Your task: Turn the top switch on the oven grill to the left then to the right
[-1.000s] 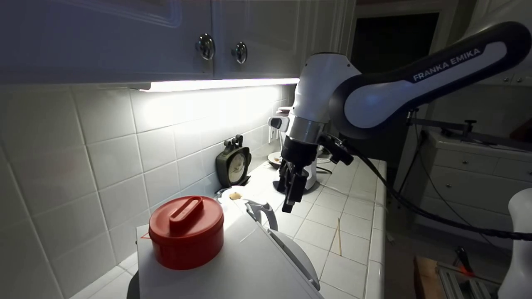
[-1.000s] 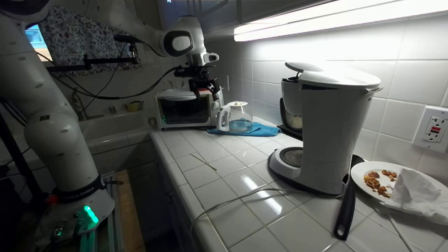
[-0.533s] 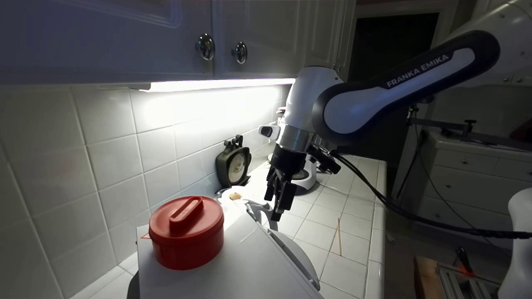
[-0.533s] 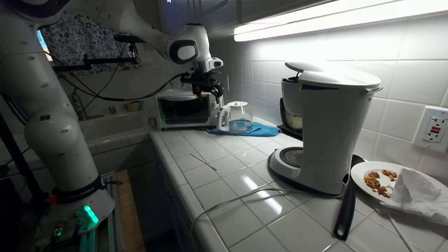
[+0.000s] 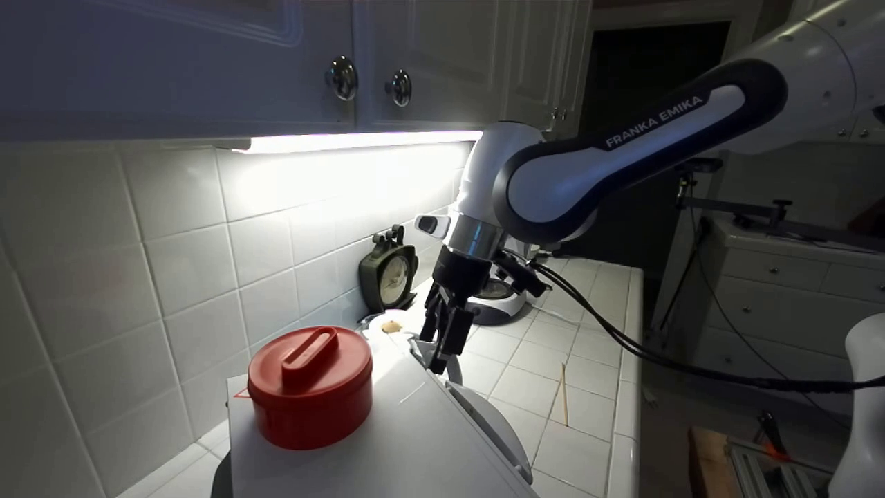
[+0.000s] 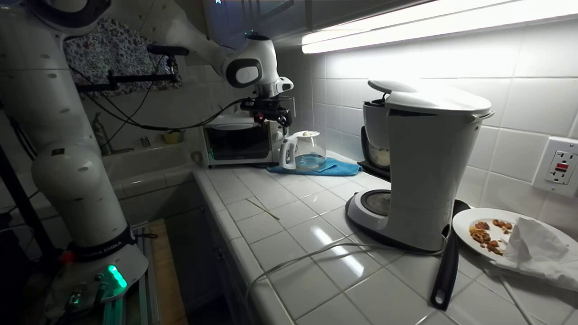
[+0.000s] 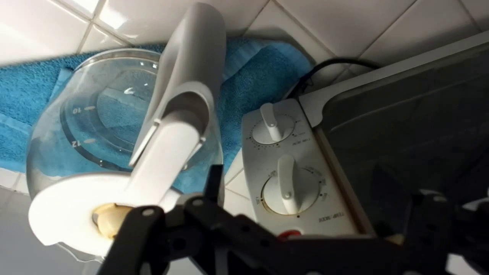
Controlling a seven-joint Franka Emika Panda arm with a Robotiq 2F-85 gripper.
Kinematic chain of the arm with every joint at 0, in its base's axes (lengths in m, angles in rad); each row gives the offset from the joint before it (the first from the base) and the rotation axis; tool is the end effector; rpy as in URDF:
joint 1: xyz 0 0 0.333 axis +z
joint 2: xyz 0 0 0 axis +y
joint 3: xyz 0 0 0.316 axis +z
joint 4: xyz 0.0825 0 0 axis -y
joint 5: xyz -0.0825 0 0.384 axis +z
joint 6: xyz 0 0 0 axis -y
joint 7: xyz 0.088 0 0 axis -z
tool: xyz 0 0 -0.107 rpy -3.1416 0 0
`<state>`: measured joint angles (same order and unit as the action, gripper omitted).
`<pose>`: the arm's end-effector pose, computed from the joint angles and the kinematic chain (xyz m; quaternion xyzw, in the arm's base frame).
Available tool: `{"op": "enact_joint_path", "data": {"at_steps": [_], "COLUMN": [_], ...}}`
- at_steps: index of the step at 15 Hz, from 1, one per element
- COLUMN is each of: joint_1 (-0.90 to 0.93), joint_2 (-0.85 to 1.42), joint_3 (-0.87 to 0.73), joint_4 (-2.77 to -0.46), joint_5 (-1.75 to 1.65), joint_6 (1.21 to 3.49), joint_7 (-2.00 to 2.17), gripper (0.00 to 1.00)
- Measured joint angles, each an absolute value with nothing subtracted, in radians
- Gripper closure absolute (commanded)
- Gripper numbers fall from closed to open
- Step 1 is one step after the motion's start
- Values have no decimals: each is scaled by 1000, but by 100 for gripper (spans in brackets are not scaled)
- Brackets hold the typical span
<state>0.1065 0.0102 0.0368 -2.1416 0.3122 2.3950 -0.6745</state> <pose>0.5573 0.0829 0.4240 -0.9396 -0.2977 -0.1468 0.0832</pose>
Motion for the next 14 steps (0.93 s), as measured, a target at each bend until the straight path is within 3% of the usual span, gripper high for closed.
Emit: {"op": "enact_joint_path", "data": {"at_steps": [1, 3, 4, 5, 10, 14], "joint_1": [106, 104, 102, 100, 90, 85], "joint_2": [20, 39, 48, 57, 79, 80], "joint_3": [39, 43, 46, 49, 60, 67], "joint_4": [-2135, -2122, -2115, -2109, -2090, -2090], "joint_5": [322, 337, 340, 342, 343, 343], "joint_6": [2395, 2395, 2395, 2395, 2396, 2399], "joint_7": [-682, -695, -699, -702, -706, -706], "gripper": [7, 23, 39, 48, 83, 96]}}
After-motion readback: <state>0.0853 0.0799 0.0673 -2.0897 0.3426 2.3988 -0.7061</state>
